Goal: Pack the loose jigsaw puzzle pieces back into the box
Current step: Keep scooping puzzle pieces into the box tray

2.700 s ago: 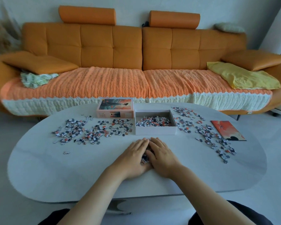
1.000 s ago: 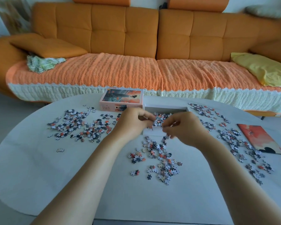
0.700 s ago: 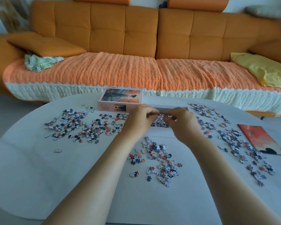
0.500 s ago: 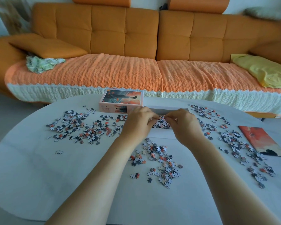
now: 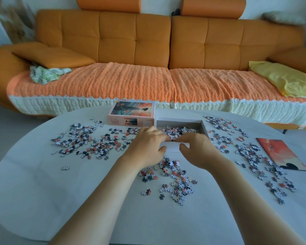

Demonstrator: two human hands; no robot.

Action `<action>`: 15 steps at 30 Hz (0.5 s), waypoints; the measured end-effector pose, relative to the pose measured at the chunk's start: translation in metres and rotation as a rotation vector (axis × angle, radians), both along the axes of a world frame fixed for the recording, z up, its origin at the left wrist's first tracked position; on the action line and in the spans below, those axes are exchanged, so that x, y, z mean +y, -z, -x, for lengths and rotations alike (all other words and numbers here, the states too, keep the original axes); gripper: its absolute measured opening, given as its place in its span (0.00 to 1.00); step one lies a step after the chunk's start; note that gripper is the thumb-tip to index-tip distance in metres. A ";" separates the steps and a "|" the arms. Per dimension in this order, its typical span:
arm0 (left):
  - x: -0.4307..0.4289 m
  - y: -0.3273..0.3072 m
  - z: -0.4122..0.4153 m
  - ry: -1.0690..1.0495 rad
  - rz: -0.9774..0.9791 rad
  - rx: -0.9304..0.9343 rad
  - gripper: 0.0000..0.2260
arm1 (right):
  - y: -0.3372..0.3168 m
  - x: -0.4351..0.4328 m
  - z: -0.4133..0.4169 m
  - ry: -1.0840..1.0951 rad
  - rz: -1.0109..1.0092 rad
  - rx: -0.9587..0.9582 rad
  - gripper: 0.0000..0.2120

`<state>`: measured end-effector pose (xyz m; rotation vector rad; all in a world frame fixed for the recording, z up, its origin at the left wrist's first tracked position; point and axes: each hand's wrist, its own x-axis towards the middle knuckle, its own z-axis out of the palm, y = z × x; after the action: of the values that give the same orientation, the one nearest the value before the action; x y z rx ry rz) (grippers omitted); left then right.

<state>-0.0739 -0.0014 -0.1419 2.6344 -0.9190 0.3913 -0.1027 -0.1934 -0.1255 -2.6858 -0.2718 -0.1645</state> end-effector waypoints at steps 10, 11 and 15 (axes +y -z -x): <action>0.017 0.004 0.032 -0.007 0.109 0.133 0.09 | 0.002 0.017 0.020 -0.179 0.011 -0.061 0.15; 0.019 0.009 0.035 0.008 0.068 0.154 0.11 | 0.006 0.018 0.023 -0.184 0.069 0.012 0.16; 0.021 0.016 0.045 0.046 -0.004 0.253 0.18 | 0.017 0.021 0.032 -0.190 0.153 0.104 0.19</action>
<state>-0.1192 0.0197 -0.1579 2.5836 -0.8949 0.0417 -0.1346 -0.1728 -0.1425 -2.7882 -0.5234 0.0561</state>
